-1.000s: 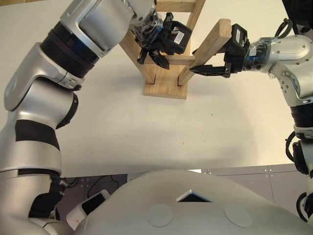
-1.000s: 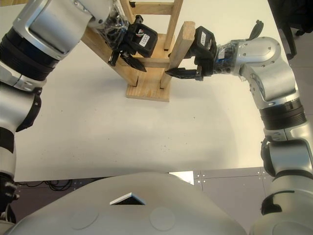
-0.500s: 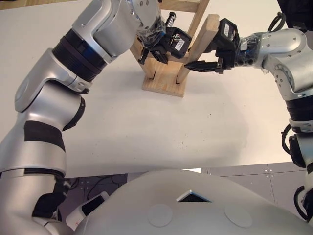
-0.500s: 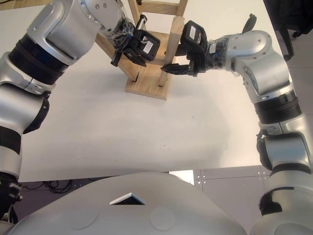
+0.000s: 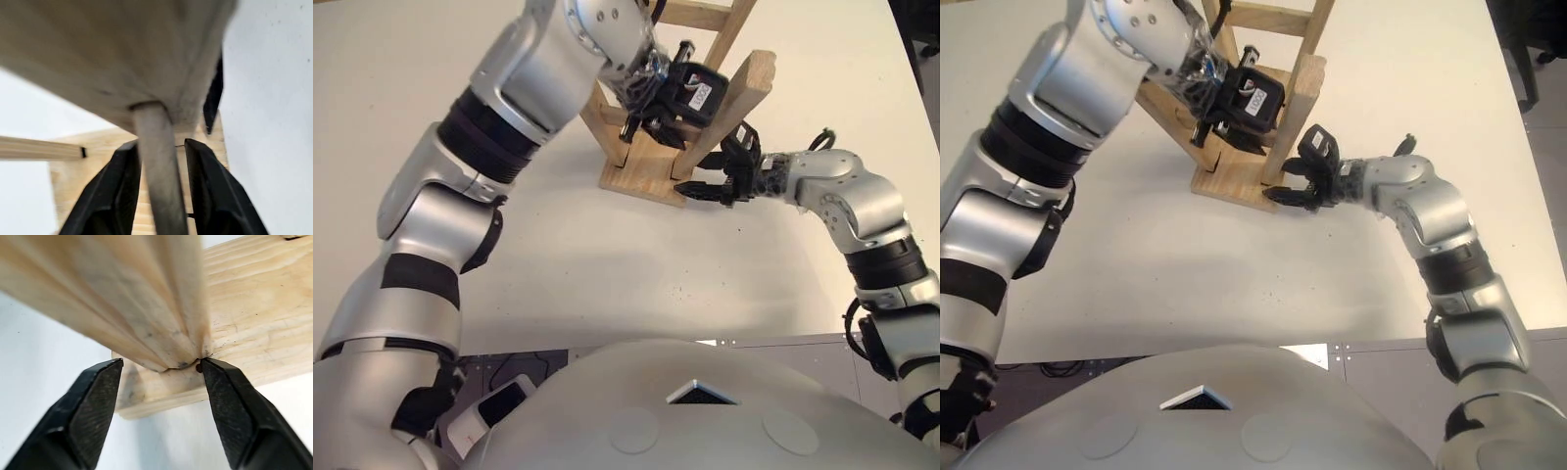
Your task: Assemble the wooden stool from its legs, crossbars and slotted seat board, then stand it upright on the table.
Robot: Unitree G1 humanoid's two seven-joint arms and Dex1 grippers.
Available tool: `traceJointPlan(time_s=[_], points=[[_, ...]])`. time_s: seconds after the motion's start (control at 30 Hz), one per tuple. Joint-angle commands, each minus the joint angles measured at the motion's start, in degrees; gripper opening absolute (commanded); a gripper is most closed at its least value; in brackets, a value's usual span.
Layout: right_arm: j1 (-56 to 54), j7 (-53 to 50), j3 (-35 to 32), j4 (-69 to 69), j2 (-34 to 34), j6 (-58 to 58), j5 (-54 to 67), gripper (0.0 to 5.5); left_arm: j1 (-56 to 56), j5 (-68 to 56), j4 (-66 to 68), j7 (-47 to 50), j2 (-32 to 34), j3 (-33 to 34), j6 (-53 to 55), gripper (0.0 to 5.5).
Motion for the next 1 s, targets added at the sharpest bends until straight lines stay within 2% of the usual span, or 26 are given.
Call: traceJointPlan(time_s=[0.03,0.1,0.17,0.23,0.33,0.4,0.47,0.63,0.73,0.83,0.9,1.0], points=[[-0.32,0.28,-5.52,-11.66,-5.94,2.36,-0.98,3.64,-1.15,-0.43,-4.34,-2.72,8.38,5.07,-5.57,2.16],[2.40,0.85,-6.64,-14.19,-8.36,2.84,-1.77,4.09,1.29,-2.57,-8.50,-5.69,12.09,6.78,-4.20,2.41],[6.06,0.51,-7.55,-15.60,-9.83,3.19,-2.59,4.09,2.59,-6.78,-13.37,-7.60,14.02,9.56,0.11,2.41],[10.10,0.04,-9.09,-17.96,-11.04,3.75,-2.73,4.09,-0.13,-12.23,-14.99,-5.73,12.25,14.86,8.26,2.41],[17.13,-1.08,-12.67,-22.86,-10.51,3.77,-1.15,4.09,-9.54,-15.30,-1.24,10.09,4.80,26.07,16.20,2.41],[19.88,-1.75,-14.11,-26.45,-7.83,4.85,1.80,4.09,-12.17,-14.66,11.09,19.39,3.96,31.06,15.70,2.41],[20.09,-2.83,-14.46,-29.21,-4.39,5.85,5.37,4.09,-10.28,-13.32,17.92,22.40,5.48,31.88,13.11,2.41],[17.39,-7.29,-13.81,-31.65,4.65,8.77,13.78,4.09,1.08,-14.61,25.12,21.22,6.53,31.92,9.92,2.41],[17.04,-8.72,-11.13,-30.20,7.07,8.31,13.17,4.09,6.39,-16.50,31.27,24.29,3.22,34.28,9.22,2.41],[19.45,-8.18,-10.35,-25.94,7.90,6.23,11.52,4.09,8.14,-20.74,36.78,29.62,-5.57,38.49,4.56,2.41],[20.20,-7.35,-10.62,-22.20,8.19,3.79,10.58,4.09,11.20,-22.79,36.27,25.70,-9.50,37.08,5.79,2.41],[18.15,-6.83,-13.16,-17.62,9.37,1.24,11.00,4.09,16.72,-26.05,30.18,16.71,-9.16,34.45,10.58,2.41]])
